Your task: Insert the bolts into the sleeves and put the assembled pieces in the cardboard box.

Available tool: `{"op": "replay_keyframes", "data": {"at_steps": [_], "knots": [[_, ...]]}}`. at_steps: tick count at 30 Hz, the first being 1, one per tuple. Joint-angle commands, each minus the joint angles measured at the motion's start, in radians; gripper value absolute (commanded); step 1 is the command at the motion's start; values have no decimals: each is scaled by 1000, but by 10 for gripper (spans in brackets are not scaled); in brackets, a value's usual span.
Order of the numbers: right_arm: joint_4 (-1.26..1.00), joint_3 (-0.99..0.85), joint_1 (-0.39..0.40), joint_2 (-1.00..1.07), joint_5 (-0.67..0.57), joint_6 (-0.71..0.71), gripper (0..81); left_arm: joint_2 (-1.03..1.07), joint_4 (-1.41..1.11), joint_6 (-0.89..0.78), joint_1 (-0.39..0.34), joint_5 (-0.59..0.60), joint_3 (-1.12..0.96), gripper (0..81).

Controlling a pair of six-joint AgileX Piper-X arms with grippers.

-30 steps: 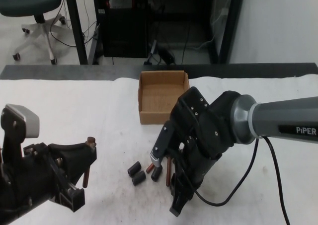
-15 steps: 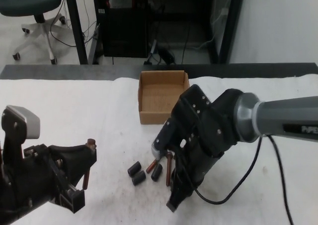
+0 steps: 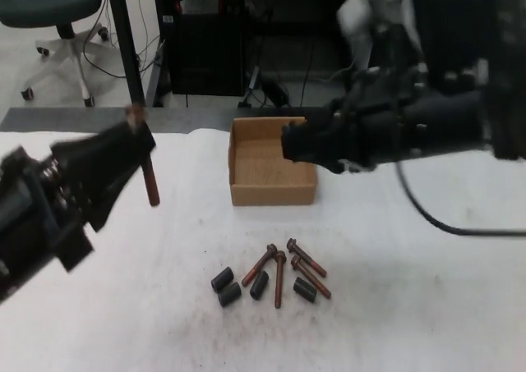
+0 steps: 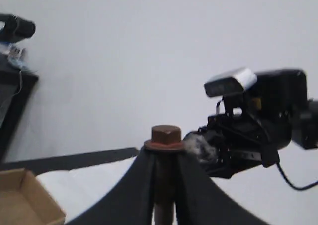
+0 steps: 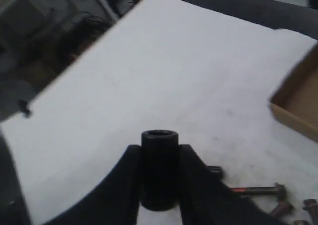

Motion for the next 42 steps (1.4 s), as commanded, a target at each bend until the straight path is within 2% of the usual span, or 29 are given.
{"op": "replay_keyframes", "data": {"at_steps": [1, 3, 7, 11, 14, 18, 23, 29, 35, 40, 42], "knots": [[-202, 137, -27, -105, -250, 84, 8, -9, -85, -86, 1, 28, -10, 0], [-324, 210, -21, -144, -302, 113, 8, -6, -84, -116, -5, 50, -11, 0], [-576, 349, 45, -172, -306, 119, 8, 31, -84, -163, -36, 116, -29, 0], [-703, 426, 126, -155, -148, 110, 8, 91, -84, -160, -103, 116, -82, 0], [-708, 445, 175, -137, -16, 46, 8, 160, -84, -79, -166, 116, -138, 0], [-710, 445, 186, -126, 50, 19, 8, 248, -84, 29, -219, 116, -199, 0], [-723, 445, 185, -126, 54, 13, 8, 324, -84, 49, -225, 106, -236, 0], [-856, 445, 187, -111, 224, 13, 8, 333, -103, 49, -225, 38, -237, 0], [-890, 445, 187, -56, 215, 13, 8, 333, -184, 39, -225, 18, -237, 0], [-908, 445, 189, -41, 91, 13, 8, 333, -188, 23, -225, 1, -237, 0], [-931, 445, 198, -41, 85, 13, 8, 333, -188, 23, -225, -25, -237, 0]]}}
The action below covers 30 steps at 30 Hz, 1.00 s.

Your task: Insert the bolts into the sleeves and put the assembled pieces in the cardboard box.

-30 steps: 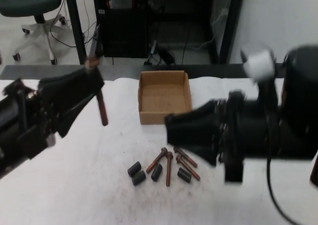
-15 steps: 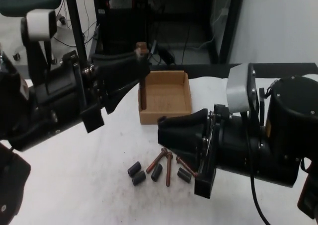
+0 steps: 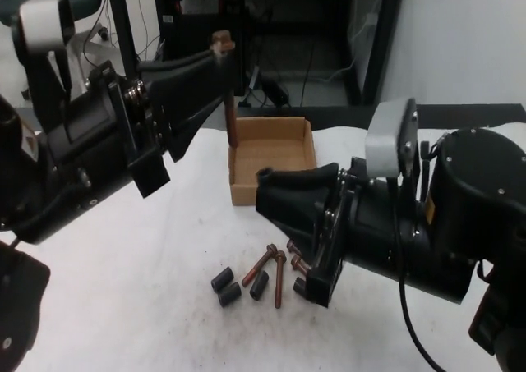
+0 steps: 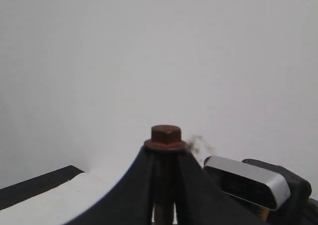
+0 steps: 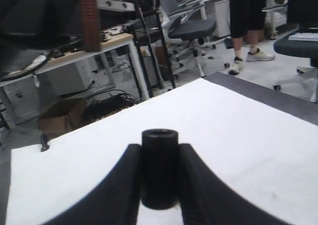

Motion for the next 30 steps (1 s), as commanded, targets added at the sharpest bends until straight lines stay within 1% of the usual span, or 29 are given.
{"op": "replay_keyframes", "data": {"at_steps": [1, 6, 13, 22, 26, 30], "knots": [[-75, -1, 15, -3, -43, -5, 8, -3, -20, -3, -3, -25, -14, 0], [-160, -1, 35, -3, -43, -5, 8, 14, -13, 8, -3, -27, -14, 0], [-160, -1, 57, -3, -55, -5, 8, 29, -21, 8, -3, -27, -14, 0], [-160, -1, 57, 38, -46, -5, 8, 29, -23, -26, -3, -19, -14, 0], [-160, -1, 57, 53, 1, -5, 8, 29, -46, -46, -3, 14, -14, 0], [-160, -3, 55, 53, 3, -5, 8, 29, -46, -46, -3, 14, -14, 0]]}}
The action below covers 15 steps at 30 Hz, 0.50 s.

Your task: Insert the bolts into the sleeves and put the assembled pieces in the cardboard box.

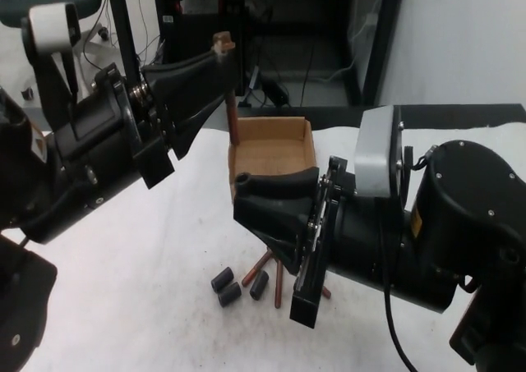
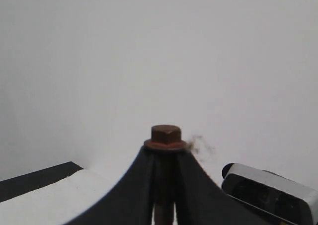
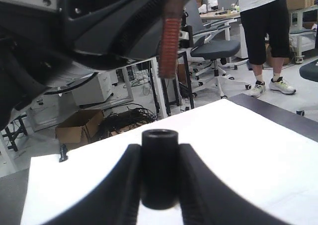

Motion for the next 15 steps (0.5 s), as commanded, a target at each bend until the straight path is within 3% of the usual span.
{"op": "replay_keyframes", "data": {"at_steps": [1, 15], "knots": [[-16, -3, 0, -2, 8, -5, 8, -5, -22, -8, -3, 10, -14, 0], [-40, -39, 0, -2, 8, -5, 8, -5, -11, -8, -3, 14, -14, 0]]}}
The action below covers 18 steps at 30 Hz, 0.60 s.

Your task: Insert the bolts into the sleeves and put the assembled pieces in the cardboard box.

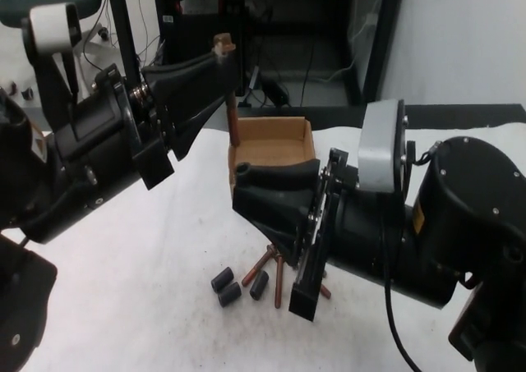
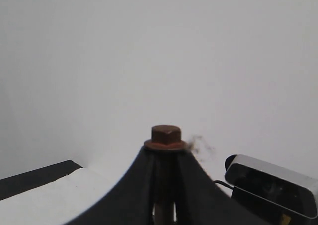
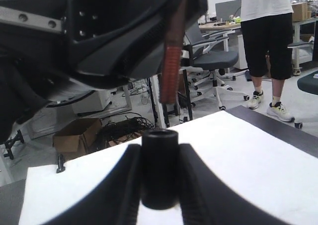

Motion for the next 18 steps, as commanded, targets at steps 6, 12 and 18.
{"op": "replay_keyframes", "data": {"at_steps": [6, 12, 18], "knots": [[38, -64, 0, 0, 0, -5, 8, -5, -11, -8, -3, 26, -14, 0], [36, -68, 0, 0, 0, -5, 8, -5, -11, -8, -3, 26, -14, 0], [37, -68, -3, 0, 0, -5, 8, -5, -6, 32, -3, 26, -14, 0]]}}
